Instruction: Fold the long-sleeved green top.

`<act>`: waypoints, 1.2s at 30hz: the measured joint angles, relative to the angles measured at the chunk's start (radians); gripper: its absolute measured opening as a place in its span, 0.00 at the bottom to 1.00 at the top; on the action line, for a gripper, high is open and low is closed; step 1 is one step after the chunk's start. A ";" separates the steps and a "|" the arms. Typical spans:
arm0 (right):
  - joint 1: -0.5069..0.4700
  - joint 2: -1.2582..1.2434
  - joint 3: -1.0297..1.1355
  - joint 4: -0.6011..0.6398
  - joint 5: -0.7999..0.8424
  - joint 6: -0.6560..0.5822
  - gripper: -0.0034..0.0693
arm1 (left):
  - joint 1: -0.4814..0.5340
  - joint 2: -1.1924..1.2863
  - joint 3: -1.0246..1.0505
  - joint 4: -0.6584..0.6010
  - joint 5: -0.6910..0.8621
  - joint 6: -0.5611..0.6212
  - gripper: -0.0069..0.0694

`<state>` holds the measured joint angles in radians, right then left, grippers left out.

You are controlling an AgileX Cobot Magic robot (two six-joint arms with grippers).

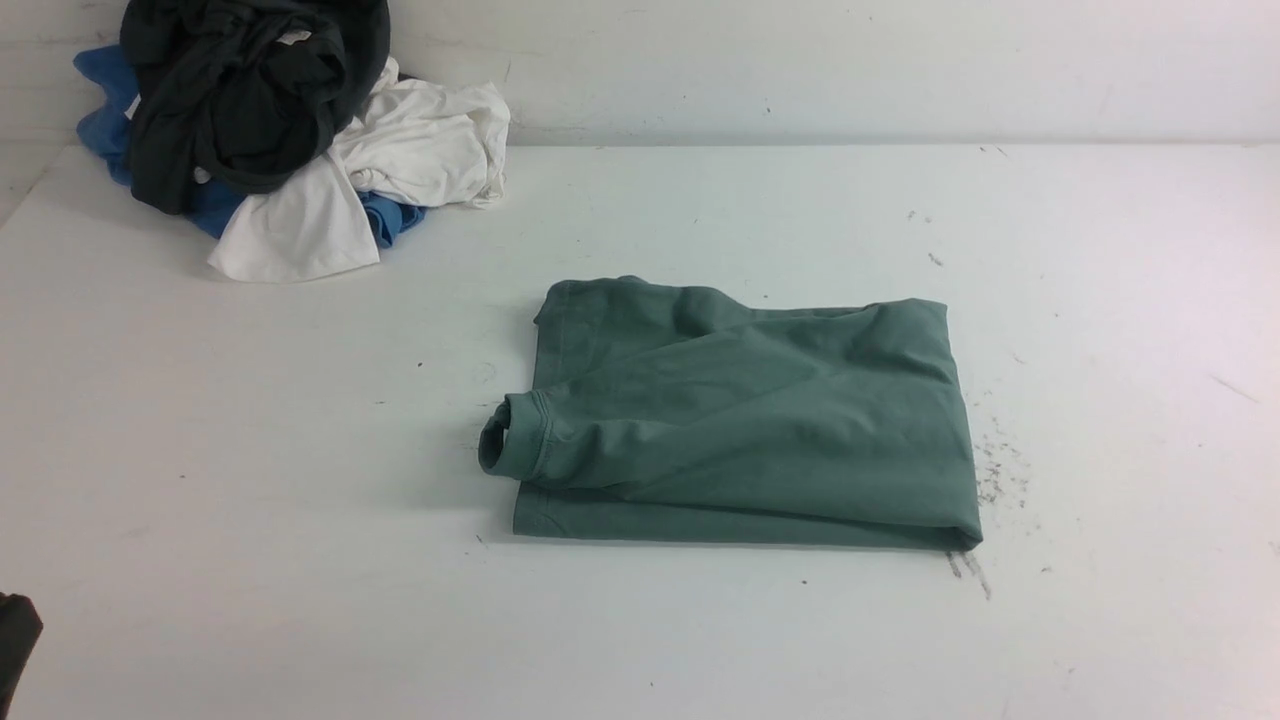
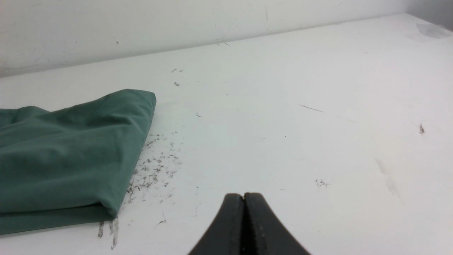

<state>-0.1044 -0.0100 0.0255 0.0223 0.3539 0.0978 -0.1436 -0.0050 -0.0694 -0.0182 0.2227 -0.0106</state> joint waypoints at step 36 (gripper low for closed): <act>0.000 0.000 0.000 0.001 0.001 0.000 0.03 | 0.099 -0.005 0.095 -0.021 0.131 0.001 0.08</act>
<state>-0.1044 -0.0100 0.0255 0.0235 0.3549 0.0978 -0.0442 -0.0104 0.0259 -0.0393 0.3534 -0.0099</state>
